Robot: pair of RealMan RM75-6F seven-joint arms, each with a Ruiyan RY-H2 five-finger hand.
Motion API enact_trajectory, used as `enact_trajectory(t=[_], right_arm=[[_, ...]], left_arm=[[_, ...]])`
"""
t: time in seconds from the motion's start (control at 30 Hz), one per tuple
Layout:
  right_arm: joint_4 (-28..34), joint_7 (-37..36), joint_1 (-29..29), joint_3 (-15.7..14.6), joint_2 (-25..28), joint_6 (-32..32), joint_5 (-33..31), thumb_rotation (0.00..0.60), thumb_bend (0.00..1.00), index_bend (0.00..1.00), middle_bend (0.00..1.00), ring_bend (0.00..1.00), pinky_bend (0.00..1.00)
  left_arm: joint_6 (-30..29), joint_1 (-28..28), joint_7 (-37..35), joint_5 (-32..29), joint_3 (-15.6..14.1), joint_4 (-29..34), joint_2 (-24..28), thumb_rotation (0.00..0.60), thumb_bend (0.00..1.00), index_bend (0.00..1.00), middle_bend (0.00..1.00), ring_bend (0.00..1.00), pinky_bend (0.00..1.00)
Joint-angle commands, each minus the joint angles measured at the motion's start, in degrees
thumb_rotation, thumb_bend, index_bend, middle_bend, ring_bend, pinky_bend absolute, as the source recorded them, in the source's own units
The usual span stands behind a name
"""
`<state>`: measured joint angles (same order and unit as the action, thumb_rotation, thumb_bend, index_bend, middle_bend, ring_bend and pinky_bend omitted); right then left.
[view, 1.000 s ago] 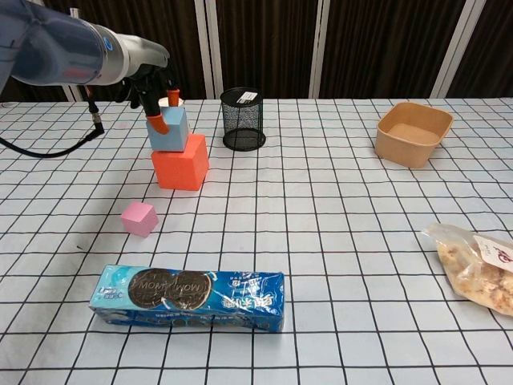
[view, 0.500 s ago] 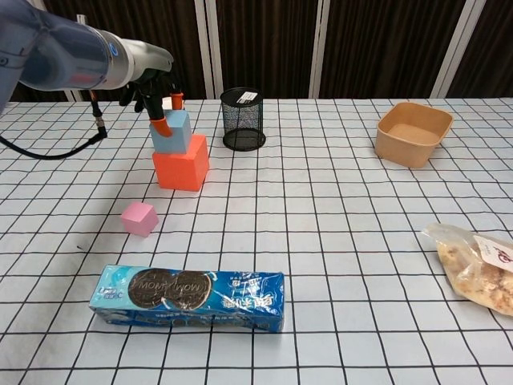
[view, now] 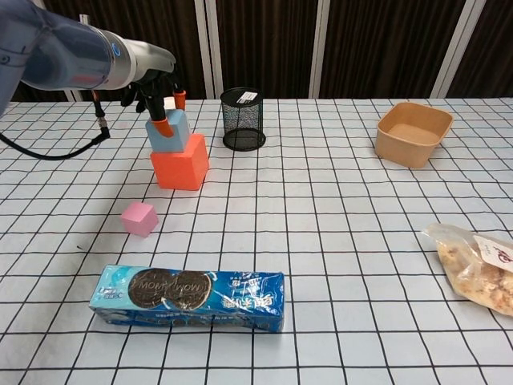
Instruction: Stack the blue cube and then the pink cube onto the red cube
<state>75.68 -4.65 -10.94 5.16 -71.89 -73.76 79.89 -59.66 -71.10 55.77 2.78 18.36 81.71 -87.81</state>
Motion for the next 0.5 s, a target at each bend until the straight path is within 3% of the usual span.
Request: enact_trajectory(t=[0.03, 0.5], right_arm=[[0.10, 0.06, 0.00, 0.00, 0.06, 0.07, -0.07, 0.600, 0.09, 0.00, 0.04, 0.03, 0.04], [0.52, 0.34, 0.01, 0.11, 0.29, 0.35, -0.54, 0.600, 0.10, 0.00, 0.04, 0.03, 0.04]], left_arm=[[0.03, -0.03, 0.24, -0.10, -0.09, 0.17, 0.13, 0.600, 0.27, 0.33, 0.85, 0.69, 0.73], [-1.97, -0.38, 0.68, 0.62, 0.48, 3.29, 1.71, 0.600, 0.27, 0.30, 0.85, 0.69, 0.73]])
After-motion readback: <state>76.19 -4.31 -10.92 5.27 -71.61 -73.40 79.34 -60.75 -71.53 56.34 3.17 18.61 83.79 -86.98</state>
